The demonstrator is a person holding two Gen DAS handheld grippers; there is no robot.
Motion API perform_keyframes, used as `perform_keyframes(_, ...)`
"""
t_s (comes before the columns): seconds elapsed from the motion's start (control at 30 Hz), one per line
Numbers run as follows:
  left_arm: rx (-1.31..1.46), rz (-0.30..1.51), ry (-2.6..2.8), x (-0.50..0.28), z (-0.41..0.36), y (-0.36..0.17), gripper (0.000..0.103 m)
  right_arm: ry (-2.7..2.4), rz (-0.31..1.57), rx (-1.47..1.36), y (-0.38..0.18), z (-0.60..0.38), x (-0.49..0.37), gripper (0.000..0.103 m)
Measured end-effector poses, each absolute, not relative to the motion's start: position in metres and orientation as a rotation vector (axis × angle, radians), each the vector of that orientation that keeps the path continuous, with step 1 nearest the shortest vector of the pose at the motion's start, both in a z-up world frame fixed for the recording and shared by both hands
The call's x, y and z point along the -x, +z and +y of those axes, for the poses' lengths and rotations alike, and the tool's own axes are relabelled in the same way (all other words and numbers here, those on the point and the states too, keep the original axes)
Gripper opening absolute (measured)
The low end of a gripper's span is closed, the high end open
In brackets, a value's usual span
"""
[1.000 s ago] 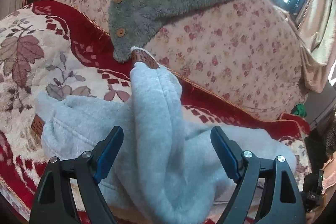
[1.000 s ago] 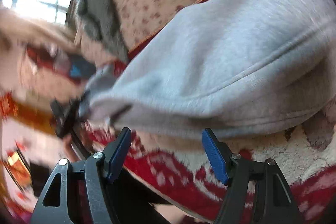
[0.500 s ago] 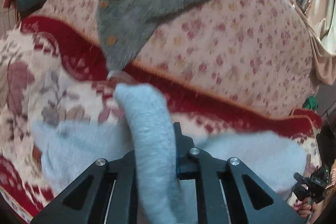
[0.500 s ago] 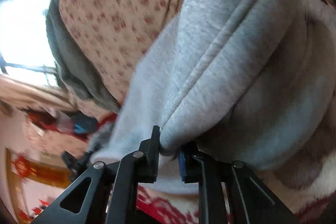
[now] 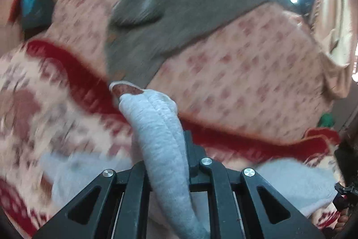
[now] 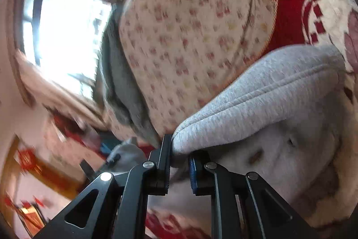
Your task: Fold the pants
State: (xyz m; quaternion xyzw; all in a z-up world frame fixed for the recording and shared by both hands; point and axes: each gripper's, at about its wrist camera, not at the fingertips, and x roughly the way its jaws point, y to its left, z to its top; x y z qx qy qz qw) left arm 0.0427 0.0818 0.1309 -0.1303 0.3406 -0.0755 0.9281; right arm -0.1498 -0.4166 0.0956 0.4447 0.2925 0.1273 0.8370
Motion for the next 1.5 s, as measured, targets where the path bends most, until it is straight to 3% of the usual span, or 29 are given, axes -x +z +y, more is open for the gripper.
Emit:
perform_keyframes(0.17,0.3,0.715,-0.118,0.012,0.11,0.096,0.009,0.25,0.763,-0.956,0.051,-0.408,0.162,0.015)
perform_keyframes(0.43,0.39,0.724,-0.039,0.05,0.132,0.072,0.011,0.248,0.817,-0.996,0.024,-0.406,0.159,0.02)
perform_keyframes(0.5,0.414,0.733,-0.041,0.045,0.135,0.072,0.011,0.272,0.825,-1.031,0.023,-0.402,0.155,0.03)
perform_keyframes(0.57,0.42,0.723,-0.053,0.04,0.133,0.078,0.011,0.328,0.854,-1.069,0.019,-0.393,0.146,0.072)
perform_keyframes(0.6,0.415,0.709,-0.064,0.035,0.13,0.085,0.012,0.349,0.865,-1.078,0.017,-0.389,0.142,0.078)
perform_keyframes(0.63,0.41,0.699,-0.07,0.03,0.128,0.09,0.012,0.362,0.869,-1.066,0.017,-0.384,0.138,0.077)
perform_keyframes(0.7,0.405,0.672,-0.092,0.014,0.118,0.106,0.012,0.318,0.866,-0.967,0.024,-0.376,0.129,0.066)
perform_keyframes(0.77,0.402,0.658,-0.109,-0.005,0.108,0.12,0.012,0.282,0.85,-0.983,0.022,-0.383,0.123,0.025)
perform_keyframes(0.83,0.408,0.65,-0.141,-0.033,0.095,0.136,0.011,0.279,0.834,-1.062,0.018,-0.394,0.117,0.016)
perform_keyframes(1.0,0.432,0.624,-0.216,-0.099,0.061,0.181,0.009,0.286,0.699,-1.068,0.057,-0.407,0.109,0.014)
perform_keyframes(1.2,0.394,0.47,-0.317,-0.09,0.056,0.224,0.01,0.301,0.503,-1.046,0.114,-0.426,0.115,0.014)
perform_keyframes(1.3,0.344,0.542,-0.271,-0.079,0.069,0.195,0.01,0.303,0.474,-1.021,0.113,-0.424,0.128,0.015)
perform_keyframes(1.5,0.293,0.765,-0.086,-0.035,0.112,0.091,0.01,0.314,0.723,-0.914,0.057,-0.384,0.144,0.015)
